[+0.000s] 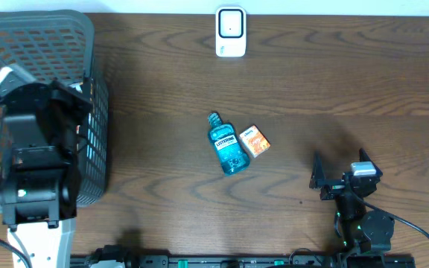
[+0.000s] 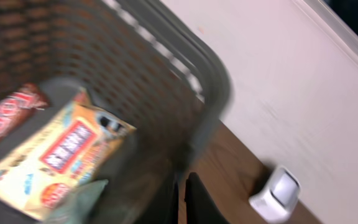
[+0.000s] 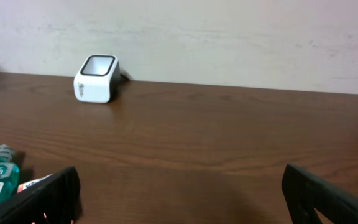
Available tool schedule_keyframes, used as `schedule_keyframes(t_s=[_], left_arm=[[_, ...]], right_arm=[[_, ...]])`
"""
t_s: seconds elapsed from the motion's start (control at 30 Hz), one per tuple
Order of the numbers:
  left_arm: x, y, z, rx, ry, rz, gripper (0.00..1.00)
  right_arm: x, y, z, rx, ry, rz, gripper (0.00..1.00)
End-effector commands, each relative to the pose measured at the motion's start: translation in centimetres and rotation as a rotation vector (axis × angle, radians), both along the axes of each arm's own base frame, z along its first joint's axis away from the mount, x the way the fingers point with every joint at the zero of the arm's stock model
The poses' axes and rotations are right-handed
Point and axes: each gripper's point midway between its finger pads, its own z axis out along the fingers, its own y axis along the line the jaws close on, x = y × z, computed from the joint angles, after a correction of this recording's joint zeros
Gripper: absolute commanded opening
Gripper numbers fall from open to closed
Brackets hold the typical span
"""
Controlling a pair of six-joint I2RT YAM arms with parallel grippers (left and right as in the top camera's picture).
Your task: Scan the item barcode
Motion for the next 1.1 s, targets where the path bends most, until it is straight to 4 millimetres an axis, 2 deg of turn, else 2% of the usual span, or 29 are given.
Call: schedule_keyframes(t_s=[0.0,0.03,0.1,0.33,0.4,0.47,0.53,0.63,0.77,0.87,0.97,1.07], left_arm=[[0.5,-2.9,0.6,0.061,-0.012,-0.116,0.07],[0.6,-3.7,0.8,0.075,-0.022,-0.14,0.07],[0.6,-4.1,1.2,0.1,-0.032,-0.126,0.07],[0.3,-2.9,1.9,0.137,-0.051,-0.053,0.08],[0.1,-2.5,2.2,0.136,-0.062,-0.039,0.17],[-0.2,-1.7,2.4,0.139,-0.066,-0.008,0.45],[-0.5,-0.5,2.5,0.15,-0.065,0.043,0.67],[-0.9,1.0,2.5,0.152,-0.06,0.1,0.87],[-1.7,2.2,2.2,0.099,-0.06,0.161,0.93],[-2.4,2.3,2.5,0.096,-0.066,0.165,0.97],[-3.2,2.3,3.1,0.094,-0.086,0.166,1.0],[-3.7,2.3,3.3,0.094,-0.091,0.166,0.98]], right_arm=[[0.0,0.0,-0.2,-0.015,0.004,0.0,0.99],[0.0,0.0,-0.2,-0.015,0.004,0.0,0.99],[0.0,0.0,-0.2,-0.015,0.004,0.0,0.99],[0.0,0.0,-0.2,-0.015,0.004,0.0,0.99],[0.0,0.0,-0.2,-0.015,0.004,0.0,0.99],[0.0,0.0,-0.2,-0.015,0.004,0.0,0.99],[0.0,0.0,-0.2,-0.015,0.004,0.0,0.99],[0.0,0.0,-0.2,-0.015,0.004,0.0,0.99],[0.0,0.0,-0.2,-0.015,0.004,0.0,0.99],[0.0,0.0,-0.2,-0.015,0.004,0.0,0.99],[0.0,0.0,-0.2,-0.015,0.004,0.0,0.99],[0.0,0.0,-0.2,-0.015,0.004,0.0,0.99]])
